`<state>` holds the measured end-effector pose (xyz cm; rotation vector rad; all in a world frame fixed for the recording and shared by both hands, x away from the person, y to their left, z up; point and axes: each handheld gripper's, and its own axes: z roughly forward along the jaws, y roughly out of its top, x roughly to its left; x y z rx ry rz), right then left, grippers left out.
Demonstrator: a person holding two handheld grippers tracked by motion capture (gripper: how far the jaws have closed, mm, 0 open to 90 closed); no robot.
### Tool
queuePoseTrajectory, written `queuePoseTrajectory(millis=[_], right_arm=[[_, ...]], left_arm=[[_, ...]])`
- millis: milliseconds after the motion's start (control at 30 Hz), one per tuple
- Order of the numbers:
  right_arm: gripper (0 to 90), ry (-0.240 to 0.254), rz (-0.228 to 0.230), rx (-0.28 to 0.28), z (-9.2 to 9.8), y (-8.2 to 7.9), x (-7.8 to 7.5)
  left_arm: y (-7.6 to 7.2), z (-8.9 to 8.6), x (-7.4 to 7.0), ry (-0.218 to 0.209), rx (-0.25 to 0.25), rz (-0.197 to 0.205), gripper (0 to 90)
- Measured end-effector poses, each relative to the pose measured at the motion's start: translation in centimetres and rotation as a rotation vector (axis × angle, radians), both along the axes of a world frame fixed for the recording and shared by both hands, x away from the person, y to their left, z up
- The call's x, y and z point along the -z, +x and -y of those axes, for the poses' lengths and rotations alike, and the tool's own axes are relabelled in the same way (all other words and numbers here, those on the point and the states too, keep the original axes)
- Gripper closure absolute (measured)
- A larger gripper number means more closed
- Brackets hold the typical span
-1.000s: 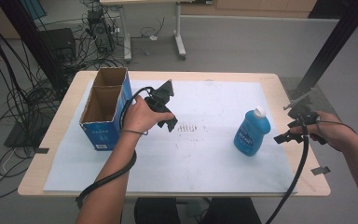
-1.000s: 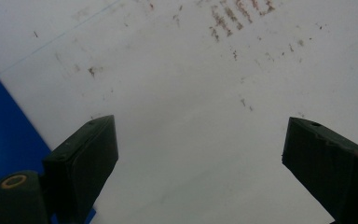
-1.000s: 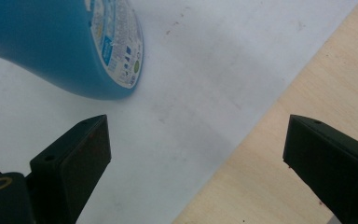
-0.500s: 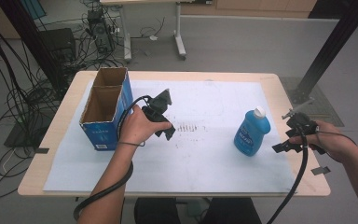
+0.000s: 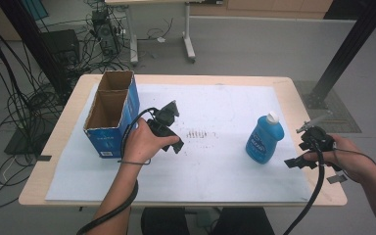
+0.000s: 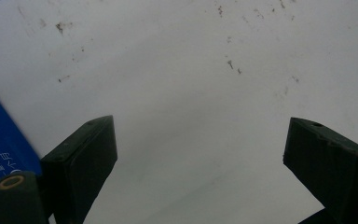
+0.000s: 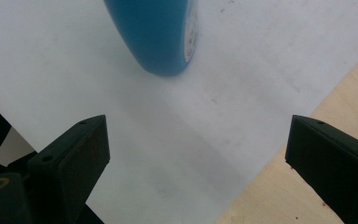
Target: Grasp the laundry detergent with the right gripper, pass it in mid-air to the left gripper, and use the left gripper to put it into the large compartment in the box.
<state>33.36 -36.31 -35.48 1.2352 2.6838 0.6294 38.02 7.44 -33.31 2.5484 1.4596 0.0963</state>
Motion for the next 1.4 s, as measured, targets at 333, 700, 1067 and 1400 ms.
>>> queuePoseTrajectory(millis=[333,700,1067,1400], right_arm=[[5.6,0.033,0.028,-0.001,-0.4,-1.6,0.9],[5.6,0.074,0.045,0.006,-0.6,-2.8,2.4],[5.2,0.101,0.058,0.019,-0.9,-3.5,3.2],[4.9,0.110,0.071,0.025,-1.5,-3.6,4.1]], left_arm=[[-0.5,0.2,0.5,-0.013,0.009,-0.003,10.0],[-0.7,0.1,1.0,-0.023,0.012,-0.016,9.8],[-0.7,0.1,1.5,-0.022,0.016,-0.029,9.8],[-0.8,0.1,1.4,-0.034,0.025,-0.033,9.9]])
